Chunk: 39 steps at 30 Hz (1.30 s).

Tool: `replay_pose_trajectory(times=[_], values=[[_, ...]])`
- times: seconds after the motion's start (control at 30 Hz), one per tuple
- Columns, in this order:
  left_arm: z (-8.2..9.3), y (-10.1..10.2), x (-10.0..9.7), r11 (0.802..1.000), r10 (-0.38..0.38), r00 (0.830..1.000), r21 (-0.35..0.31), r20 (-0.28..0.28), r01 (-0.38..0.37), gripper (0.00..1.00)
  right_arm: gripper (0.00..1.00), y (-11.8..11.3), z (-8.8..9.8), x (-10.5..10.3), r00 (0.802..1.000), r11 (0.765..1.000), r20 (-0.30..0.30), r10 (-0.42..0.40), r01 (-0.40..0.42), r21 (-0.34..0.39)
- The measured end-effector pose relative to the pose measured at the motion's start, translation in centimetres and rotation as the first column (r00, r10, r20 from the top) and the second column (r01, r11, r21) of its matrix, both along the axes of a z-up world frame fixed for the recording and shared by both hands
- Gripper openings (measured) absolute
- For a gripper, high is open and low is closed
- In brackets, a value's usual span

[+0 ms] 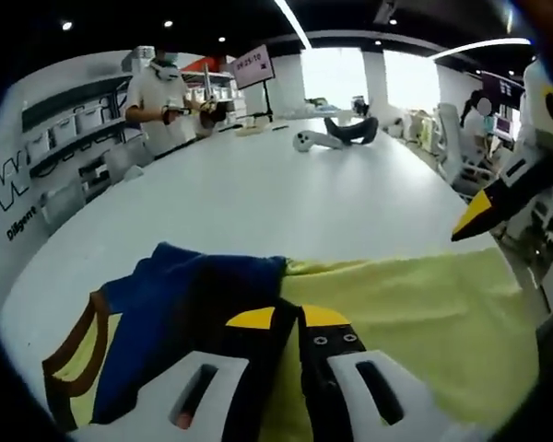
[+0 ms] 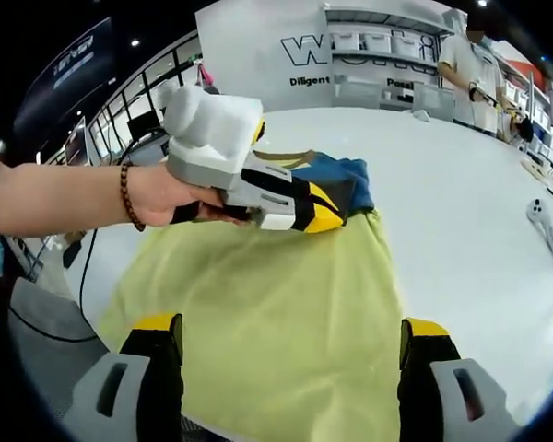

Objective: Fold the garment on the visible template until the final outline fits inside the template.

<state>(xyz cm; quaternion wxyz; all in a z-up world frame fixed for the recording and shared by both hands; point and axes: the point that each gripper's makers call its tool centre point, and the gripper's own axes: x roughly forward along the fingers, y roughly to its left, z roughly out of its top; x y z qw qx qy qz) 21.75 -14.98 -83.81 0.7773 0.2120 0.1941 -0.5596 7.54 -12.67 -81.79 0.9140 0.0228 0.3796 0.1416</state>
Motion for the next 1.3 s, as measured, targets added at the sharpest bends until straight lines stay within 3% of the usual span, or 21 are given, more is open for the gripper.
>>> replay_pose_trajectory(times=[0.23,0.4,0.8,0.9,1.03,1.13,1.17,1.2,1.3], values=[[-0.4,0.1,0.0,1.000,-0.005,1.000,0.015,-0.012,0.005,0.14,0.97,0.0,0.1,0.0,1.000,1.000,0.003,-0.006,0.006,0.005],[-0.5,0.0,0.0,1.000,-0.015,1.000,0.021,-0.009,0.015,0.05,0.97,-0.1,0.0,-0.1,1.000,1.000,0.000,-0.013,0.013,0.005],[-0.2,0.0,0.4,0.999,0.048,0.998,-0.012,-0.029,-0.048,0.01,0.96,-0.3,0.0,-0.1,1.000,1.000,0.001,-0.018,0.018,0.005],[0.7,-0.1,0.6,0.991,0.105,0.992,-0.078,-0.071,-0.110,0.01,0.96,-0.4,0.0,-0.2,1.000,1.000,0.001,-0.020,0.020,0.004],[1.8,-0.1,0.7,0.962,0.184,0.964,-0.167,-0.194,-0.217,0.01,0.96,-0.4,-0.1,-0.2,1.000,1.000,-0.001,-0.021,0.021,0.005],[1.3,0.2,0.9,0.936,0.237,0.923,-0.184,-0.302,-0.300,0.01,0.96,-0.2,-0.1,-0.1,1.000,1.000,-0.002,-0.017,0.017,0.005],[1.2,0.2,0.9,0.932,0.246,0.917,-0.185,-0.313,-0.313,0.01,0.96,-0.2,-0.1,-0.1,1.000,1.000,-0.001,-0.015,0.015,0.006],[1.2,0.2,1.0,0.928,0.249,0.917,-0.193,-0.312,-0.318,0.01,0.96,-0.2,-0.1,-0.2,1.000,1.000,-0.002,-0.015,0.015,0.006],[0.7,0.0,0.3,0.943,0.226,0.927,-0.170,-0.298,-0.285,0.01,0.96,-0.2,-0.1,-0.1,1.000,1.000,-0.002,-0.015,0.015,0.005]])
